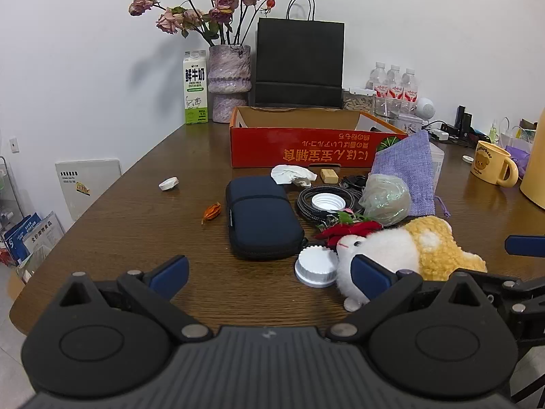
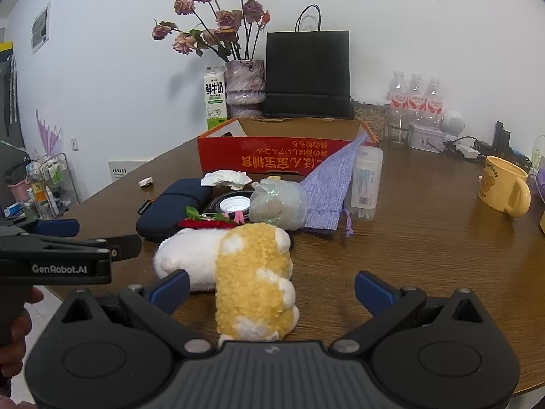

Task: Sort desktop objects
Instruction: 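Move the right gripper toward the white-and-yellow plush toy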

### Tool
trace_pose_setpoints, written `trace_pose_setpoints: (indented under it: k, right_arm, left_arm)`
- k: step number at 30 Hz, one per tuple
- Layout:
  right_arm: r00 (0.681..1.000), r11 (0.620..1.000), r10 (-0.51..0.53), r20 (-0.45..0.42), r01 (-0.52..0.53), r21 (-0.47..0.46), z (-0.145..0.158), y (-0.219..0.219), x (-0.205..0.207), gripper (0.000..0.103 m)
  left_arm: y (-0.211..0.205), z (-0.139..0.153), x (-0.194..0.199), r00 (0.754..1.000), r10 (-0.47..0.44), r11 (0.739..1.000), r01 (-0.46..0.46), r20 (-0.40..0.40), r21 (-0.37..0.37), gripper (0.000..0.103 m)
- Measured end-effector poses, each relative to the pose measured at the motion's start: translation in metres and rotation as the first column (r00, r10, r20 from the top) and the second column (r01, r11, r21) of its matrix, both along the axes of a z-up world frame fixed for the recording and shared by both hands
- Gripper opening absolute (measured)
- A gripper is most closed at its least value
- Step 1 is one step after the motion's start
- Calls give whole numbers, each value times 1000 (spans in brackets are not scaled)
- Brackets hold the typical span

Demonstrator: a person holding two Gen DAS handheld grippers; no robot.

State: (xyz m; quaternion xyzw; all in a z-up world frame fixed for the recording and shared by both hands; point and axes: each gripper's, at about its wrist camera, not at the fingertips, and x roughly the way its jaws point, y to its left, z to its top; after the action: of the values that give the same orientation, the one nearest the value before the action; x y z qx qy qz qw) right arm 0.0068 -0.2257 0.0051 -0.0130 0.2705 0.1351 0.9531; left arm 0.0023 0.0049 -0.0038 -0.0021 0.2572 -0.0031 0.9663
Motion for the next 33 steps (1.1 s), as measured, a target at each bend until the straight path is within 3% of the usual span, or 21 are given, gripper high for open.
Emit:
trace_pose_setpoints:
  k: [33]
  right_arm:
    - [1000,1000,8,-13,-8,-8,-5,3,-2,103]
  left_arm:
    - [-1,-3,-2,1000,1,1000,-1,-3,0,103]
